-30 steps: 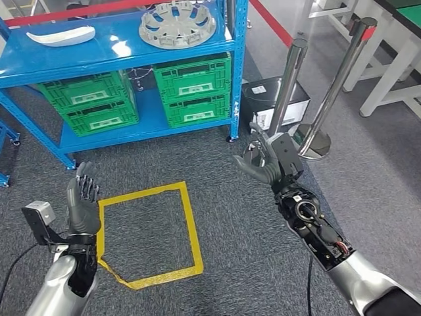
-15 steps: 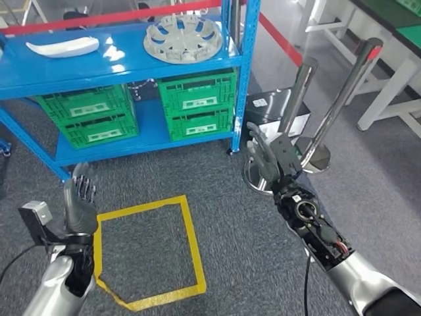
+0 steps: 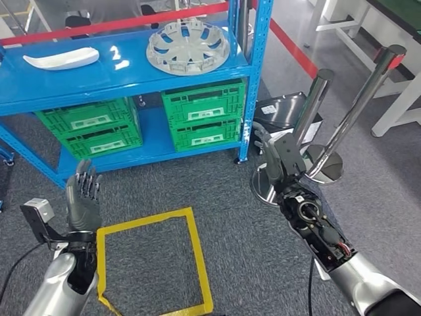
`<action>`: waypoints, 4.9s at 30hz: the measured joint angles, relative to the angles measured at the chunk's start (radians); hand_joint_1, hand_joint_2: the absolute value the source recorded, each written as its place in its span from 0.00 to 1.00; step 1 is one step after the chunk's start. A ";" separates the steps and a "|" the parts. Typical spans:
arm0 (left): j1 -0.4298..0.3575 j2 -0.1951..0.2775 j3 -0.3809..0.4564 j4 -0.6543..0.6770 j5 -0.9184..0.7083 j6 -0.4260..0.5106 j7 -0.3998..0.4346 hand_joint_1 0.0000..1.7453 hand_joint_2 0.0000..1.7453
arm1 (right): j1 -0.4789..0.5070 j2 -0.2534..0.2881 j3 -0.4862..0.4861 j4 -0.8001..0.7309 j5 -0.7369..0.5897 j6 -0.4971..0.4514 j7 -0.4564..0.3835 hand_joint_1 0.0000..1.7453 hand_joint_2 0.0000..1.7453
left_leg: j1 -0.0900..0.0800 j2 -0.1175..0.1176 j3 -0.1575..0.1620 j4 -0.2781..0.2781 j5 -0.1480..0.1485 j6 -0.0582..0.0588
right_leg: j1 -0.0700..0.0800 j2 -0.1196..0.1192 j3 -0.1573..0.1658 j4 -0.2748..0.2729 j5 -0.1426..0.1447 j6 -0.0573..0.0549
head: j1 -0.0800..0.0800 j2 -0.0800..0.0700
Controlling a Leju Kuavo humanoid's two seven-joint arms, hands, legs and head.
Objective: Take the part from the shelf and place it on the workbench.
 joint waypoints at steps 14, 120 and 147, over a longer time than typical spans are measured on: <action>-0.003 -0.003 -0.001 -0.001 -0.007 -0.001 -0.002 0.00 0.00 | 0.004 0.000 -0.013 0.000 0.012 0.017 -0.008 0.00 0.00 | 0.020 0.005 -0.053 -0.169 0.143 0.027 | -0.015 0.001 0.118 0.036 -0.160 0.057 | -0.004 0.000; 0.065 0.030 0.013 -0.083 -0.017 0.017 0.015 0.00 0.00 | -0.082 -0.123 -0.004 -0.057 0.394 0.450 0.363 0.00 1.00 | 0.014 0.001 -0.010 -0.167 0.107 0.017 | 0.003 -0.001 0.017 -0.013 0.003 0.028 | 0.003 0.000; 0.047 0.010 0.013 -0.083 -0.029 -0.006 0.041 0.00 0.00 | -0.197 -0.259 0.110 0.120 0.777 0.685 0.277 0.00 1.00 | 0.015 0.001 -0.007 -0.173 0.107 0.017 | 0.003 -0.001 0.017 -0.013 0.002 0.030 | -0.001 0.000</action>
